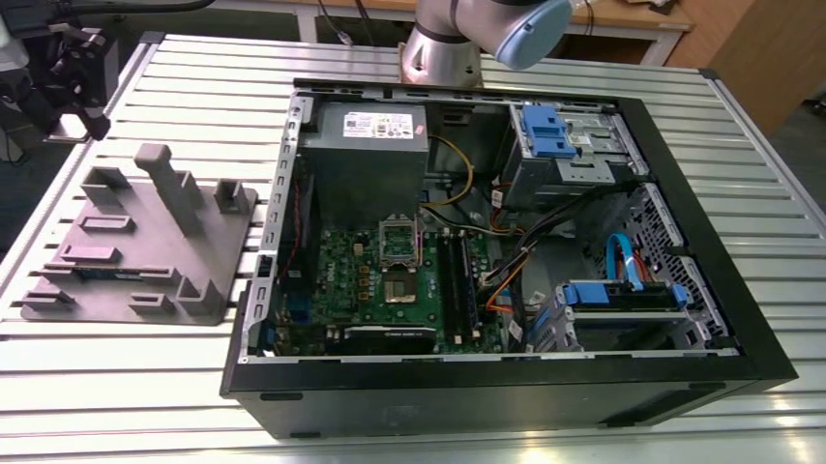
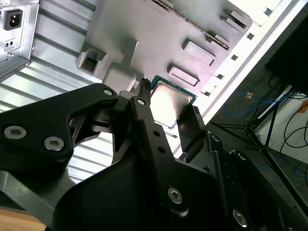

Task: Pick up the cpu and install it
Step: 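Pick up the cpu and move it towards the insertion slot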

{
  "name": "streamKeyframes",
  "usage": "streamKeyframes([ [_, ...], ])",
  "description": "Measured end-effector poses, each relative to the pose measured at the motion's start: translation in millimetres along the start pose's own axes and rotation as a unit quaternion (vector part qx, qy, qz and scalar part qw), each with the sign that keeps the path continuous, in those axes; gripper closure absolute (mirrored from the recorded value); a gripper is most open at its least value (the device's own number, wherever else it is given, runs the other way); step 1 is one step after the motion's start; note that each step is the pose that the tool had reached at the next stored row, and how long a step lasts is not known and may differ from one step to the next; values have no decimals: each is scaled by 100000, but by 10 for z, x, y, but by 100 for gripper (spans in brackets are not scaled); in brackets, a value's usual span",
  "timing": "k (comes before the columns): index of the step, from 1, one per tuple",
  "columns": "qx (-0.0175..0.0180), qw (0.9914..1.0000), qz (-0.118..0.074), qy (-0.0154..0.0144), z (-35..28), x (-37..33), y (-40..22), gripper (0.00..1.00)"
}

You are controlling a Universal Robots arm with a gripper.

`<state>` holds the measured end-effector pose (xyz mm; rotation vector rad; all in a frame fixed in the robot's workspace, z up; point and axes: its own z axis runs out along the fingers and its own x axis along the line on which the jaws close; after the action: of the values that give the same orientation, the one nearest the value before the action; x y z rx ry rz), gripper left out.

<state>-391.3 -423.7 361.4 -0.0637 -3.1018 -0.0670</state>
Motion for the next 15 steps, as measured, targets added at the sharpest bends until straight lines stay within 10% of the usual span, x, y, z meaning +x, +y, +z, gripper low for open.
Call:
streamKeyframes([
  [15, -3, 100000, -3, -1, -2, -69, 3, 53],
])
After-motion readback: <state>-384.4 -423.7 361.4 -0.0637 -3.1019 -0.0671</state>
